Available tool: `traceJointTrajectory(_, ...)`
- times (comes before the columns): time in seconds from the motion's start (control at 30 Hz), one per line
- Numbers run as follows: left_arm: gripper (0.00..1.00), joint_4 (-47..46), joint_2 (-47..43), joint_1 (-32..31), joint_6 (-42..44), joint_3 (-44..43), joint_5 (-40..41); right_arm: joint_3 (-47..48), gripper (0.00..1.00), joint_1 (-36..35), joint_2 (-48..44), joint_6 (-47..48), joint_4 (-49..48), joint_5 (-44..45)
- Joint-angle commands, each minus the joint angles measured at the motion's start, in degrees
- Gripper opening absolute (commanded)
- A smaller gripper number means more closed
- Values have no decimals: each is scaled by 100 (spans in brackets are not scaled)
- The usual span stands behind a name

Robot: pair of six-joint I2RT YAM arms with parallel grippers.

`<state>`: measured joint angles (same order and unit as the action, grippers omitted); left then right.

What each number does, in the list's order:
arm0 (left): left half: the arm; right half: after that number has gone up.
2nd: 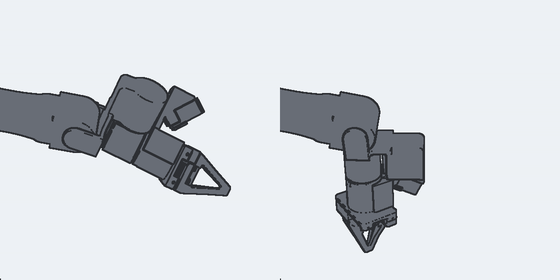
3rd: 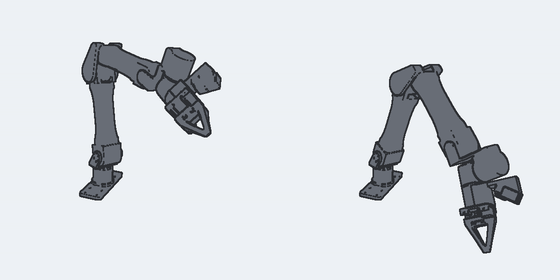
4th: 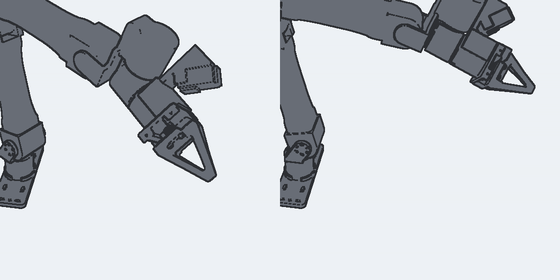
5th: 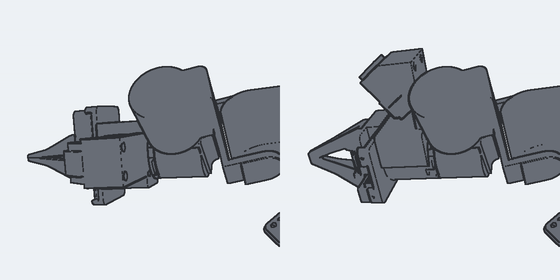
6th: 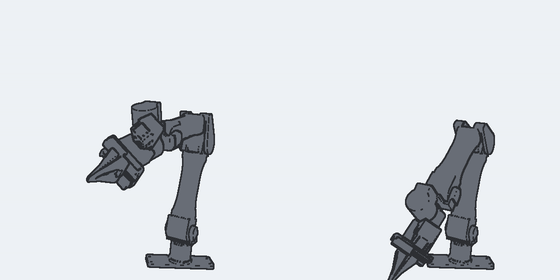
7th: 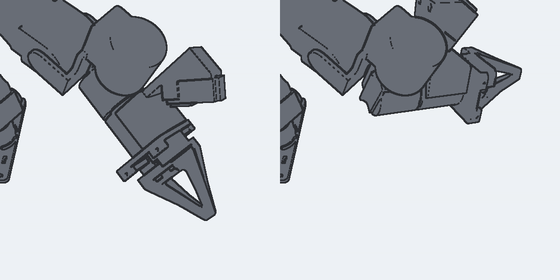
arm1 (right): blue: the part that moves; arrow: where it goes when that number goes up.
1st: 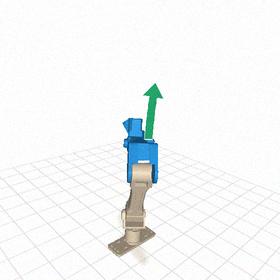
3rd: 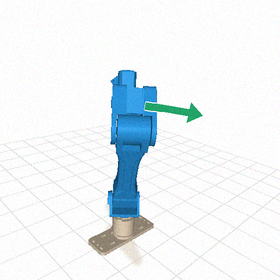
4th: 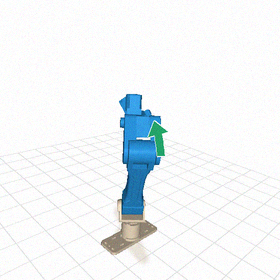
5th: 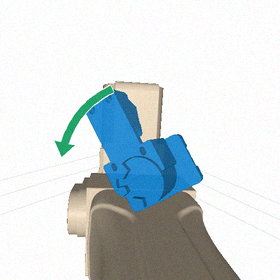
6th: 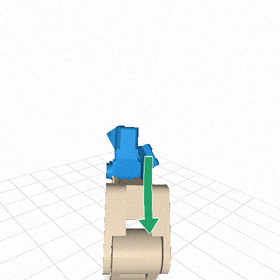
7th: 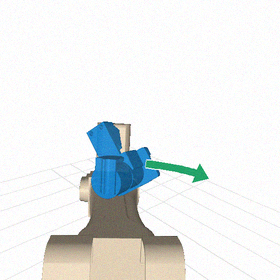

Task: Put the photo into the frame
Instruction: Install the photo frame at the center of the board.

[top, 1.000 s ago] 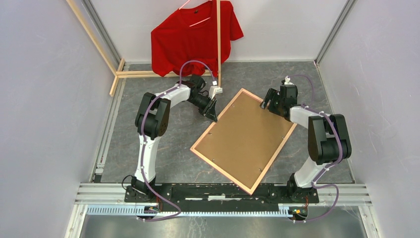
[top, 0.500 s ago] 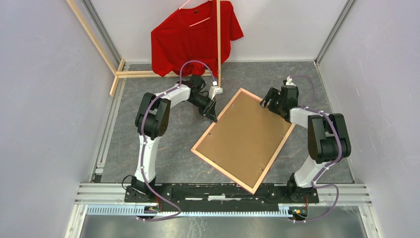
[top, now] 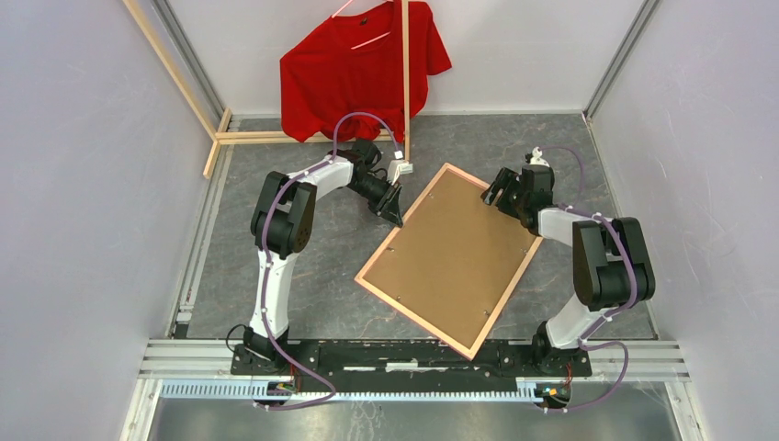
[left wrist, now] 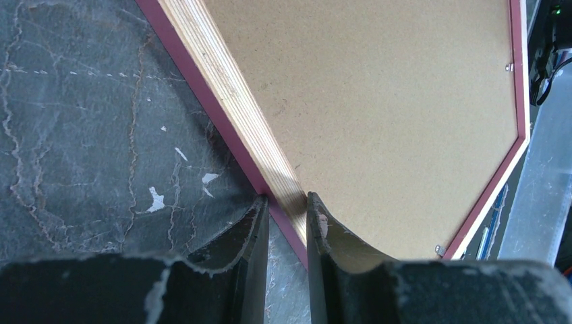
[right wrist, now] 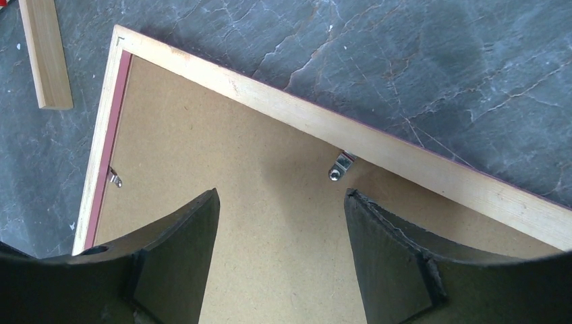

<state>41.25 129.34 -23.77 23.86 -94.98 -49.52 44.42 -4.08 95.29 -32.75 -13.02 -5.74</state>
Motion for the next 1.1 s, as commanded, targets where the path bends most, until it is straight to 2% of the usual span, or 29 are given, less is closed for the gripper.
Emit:
traceJointTrajectory(0.0,29,357,189,-164,542,133,561,-16,74,-19,-62,2,60,14)
traceJointTrajectory(0.57,28,359,225,-165,521,59,580,381,74,-101,341,117,79,144)
traceJointTrajectory(0.73,30,527,200,-106,564,-94,652,317,76,-205,25,210,189,171)
traceJointTrajectory(0.83,36,704,70,27,587,-276,710,255,80,-545,-481,529,436,255)
traceJointTrajectory(0.9,44,869,-158,149,647,-333,733,218,82,-934,-870,773,671,332)
traceJointTrajectory(0.97,53,1011,-447,287,666,-324,759,175,82,-1480,-1224,1032,980,440)
traceJointTrajectory(1.07,60,1262,-914,456,779,-231,835,78,82,-2557,-1691,1399,1408,495)
